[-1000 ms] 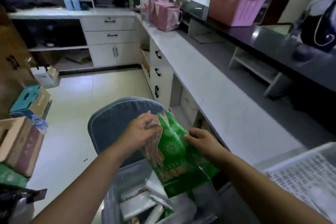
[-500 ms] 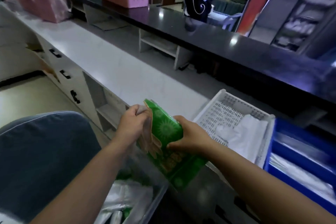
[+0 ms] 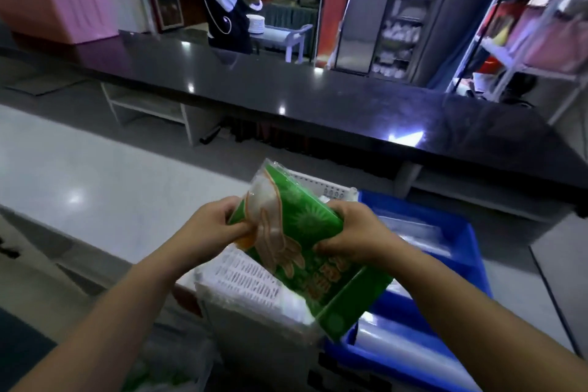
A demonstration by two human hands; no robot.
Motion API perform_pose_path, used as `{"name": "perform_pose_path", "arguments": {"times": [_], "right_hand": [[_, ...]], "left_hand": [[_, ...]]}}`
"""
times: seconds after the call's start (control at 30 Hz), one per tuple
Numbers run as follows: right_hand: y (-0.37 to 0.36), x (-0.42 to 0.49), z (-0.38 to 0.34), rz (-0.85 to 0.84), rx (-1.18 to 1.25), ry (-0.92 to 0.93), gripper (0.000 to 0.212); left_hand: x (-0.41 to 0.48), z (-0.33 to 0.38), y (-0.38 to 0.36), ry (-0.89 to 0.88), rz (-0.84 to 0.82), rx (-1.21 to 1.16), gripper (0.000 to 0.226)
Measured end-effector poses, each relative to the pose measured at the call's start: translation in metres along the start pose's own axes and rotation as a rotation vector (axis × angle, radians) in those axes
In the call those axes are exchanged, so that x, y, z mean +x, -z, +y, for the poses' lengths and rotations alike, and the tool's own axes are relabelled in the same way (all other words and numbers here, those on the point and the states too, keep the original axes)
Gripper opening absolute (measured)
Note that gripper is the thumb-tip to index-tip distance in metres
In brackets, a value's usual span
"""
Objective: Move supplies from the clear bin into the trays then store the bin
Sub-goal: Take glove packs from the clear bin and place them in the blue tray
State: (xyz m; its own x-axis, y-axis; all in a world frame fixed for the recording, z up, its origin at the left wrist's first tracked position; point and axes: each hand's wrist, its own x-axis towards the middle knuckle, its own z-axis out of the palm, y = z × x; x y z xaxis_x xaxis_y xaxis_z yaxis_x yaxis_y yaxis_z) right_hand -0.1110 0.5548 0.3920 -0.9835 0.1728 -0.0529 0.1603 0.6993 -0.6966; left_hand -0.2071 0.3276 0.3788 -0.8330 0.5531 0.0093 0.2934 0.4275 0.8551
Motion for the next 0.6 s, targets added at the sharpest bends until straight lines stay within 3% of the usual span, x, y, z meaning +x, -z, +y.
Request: {"name": "perform_pose_path", "arguments": {"times": [0.23,0.4,0.6], "right_hand": [[0.134,-0.006,0.099,0.214,-0.104,-0.108,0.036],[0.207,-0.005,0.169,0.341,-0.222,-0.201,0.032],[0.247,-0.018,0.226,0.361,-0.392,-0.276,0.034]], "left_hand": [[0.079,0.057,-0.100,-0.084,0.140,0.081,0.013],[0.137,0.067,-0.202,-0.159,-0.062,0.263,0.027],[0.199,0.071,-0.301,-0.325,-0.398,0.738,0.062]]}}
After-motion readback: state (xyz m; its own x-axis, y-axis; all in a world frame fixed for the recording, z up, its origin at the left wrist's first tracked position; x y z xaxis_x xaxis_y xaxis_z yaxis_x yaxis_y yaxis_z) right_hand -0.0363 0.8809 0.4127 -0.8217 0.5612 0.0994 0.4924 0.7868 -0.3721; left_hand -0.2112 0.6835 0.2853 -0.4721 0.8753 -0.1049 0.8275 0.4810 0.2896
